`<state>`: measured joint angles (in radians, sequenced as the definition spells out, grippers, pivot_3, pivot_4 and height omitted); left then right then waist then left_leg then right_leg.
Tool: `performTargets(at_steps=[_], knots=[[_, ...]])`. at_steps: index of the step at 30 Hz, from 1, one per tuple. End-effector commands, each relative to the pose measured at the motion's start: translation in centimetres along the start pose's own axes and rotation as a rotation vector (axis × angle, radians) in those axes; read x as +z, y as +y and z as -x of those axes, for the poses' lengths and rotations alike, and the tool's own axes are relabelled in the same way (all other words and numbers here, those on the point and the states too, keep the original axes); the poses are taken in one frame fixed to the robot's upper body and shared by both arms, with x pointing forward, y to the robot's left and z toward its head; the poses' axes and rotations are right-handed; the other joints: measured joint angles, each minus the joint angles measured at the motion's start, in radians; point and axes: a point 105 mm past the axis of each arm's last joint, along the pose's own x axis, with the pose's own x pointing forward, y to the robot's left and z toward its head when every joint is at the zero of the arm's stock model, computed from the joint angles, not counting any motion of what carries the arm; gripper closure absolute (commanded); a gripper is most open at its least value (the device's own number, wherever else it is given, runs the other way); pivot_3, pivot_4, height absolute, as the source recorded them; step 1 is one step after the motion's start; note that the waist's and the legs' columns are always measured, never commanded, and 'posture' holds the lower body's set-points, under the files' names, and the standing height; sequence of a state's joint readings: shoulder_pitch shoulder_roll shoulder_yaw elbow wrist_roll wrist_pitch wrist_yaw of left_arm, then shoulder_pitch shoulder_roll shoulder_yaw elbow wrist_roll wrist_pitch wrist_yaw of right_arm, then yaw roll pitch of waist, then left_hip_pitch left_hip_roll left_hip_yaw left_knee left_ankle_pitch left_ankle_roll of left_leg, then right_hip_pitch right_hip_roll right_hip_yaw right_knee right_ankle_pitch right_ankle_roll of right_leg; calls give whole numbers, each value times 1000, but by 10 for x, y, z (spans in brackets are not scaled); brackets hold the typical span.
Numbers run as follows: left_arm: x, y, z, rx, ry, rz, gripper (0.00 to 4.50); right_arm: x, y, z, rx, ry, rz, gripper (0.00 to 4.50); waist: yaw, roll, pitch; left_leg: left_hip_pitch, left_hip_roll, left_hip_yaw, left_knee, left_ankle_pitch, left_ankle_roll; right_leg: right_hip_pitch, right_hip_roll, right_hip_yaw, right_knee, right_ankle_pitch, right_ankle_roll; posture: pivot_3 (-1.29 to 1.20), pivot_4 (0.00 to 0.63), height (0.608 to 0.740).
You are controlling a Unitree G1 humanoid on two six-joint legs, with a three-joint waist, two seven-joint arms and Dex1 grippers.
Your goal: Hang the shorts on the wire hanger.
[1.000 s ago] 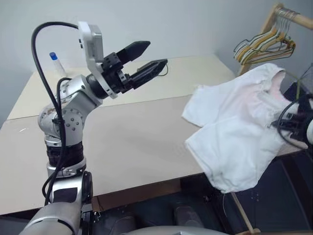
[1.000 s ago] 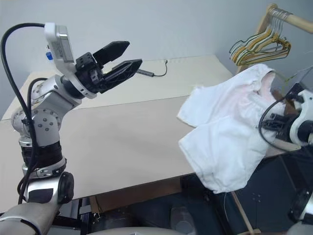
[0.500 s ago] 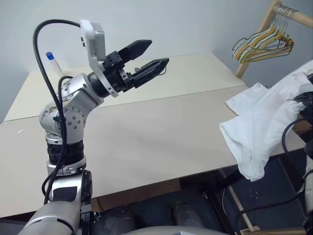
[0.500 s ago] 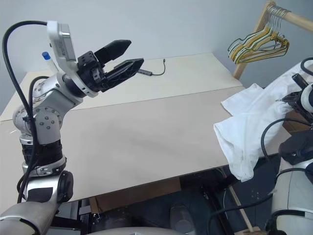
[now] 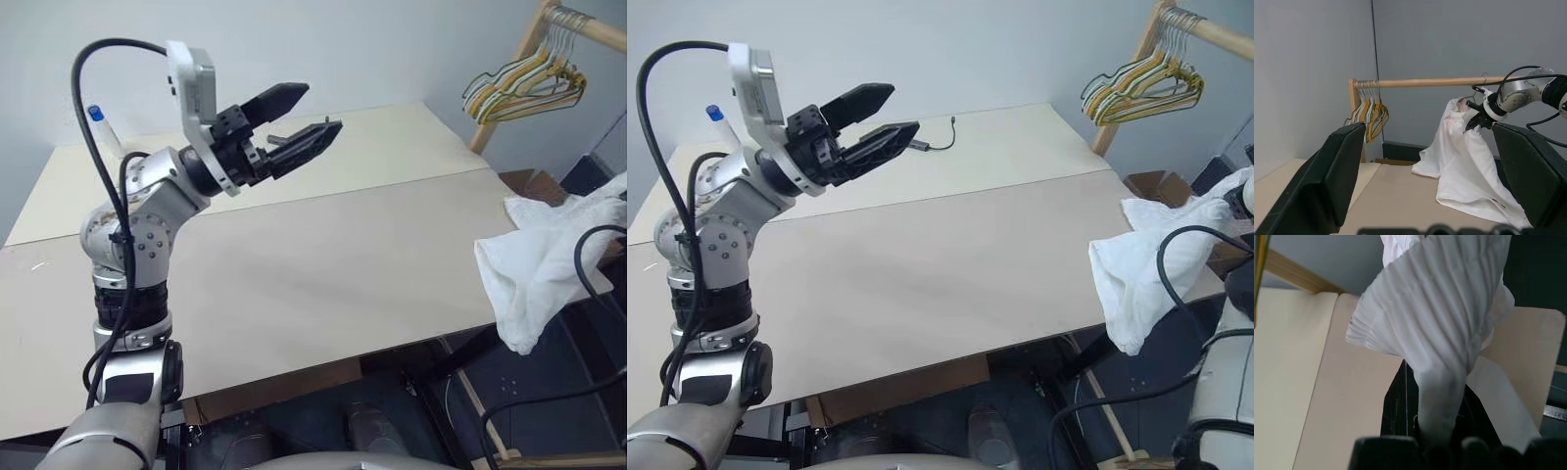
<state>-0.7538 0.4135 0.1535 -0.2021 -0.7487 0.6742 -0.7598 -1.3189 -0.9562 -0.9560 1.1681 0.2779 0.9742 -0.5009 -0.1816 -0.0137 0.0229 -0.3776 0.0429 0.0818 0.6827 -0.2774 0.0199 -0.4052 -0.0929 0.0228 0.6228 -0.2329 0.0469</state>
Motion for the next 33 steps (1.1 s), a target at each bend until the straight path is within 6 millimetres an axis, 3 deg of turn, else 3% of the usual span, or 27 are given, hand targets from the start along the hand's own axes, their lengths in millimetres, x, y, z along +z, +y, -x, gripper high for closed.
performTargets(at_steps=[1,5,19,26,33], knots=[[11,-9,-2,-39,-28,-46,19,10,-2,3,-5,-45,-32,4500,-1,0,0,1,0,0,-1,0,0,0,0,1,0,0,0,-173,0,740],[10,-12,0,-44,-24,-46,19,7,-9,-2,-31,-43,9,4500,-1,0,0,4,0,1,-3,0,0,1,0,3,0,0,0,-168,0,740],[11,-11,1,-35,-18,-57,0,31,3,6,-173,-395,403,44,-1,1,0,7,0,4,-3,0,0,1,1,8,0,1,3,-161,0,740],[12,-10,0,-47,-4,-61,0,42,7,23,-237,-721,511,44,-2,1,0,7,-1,5,-3,0,0,1,0,10,0,2,5,-165,0,740],[11,-8,0,-45,-2,-67,0,32,19,45,-190,-999,593,44,-4,1,0,9,-1,6,-2,0,0,2,1,13,2,2,5,-163,0,740]])
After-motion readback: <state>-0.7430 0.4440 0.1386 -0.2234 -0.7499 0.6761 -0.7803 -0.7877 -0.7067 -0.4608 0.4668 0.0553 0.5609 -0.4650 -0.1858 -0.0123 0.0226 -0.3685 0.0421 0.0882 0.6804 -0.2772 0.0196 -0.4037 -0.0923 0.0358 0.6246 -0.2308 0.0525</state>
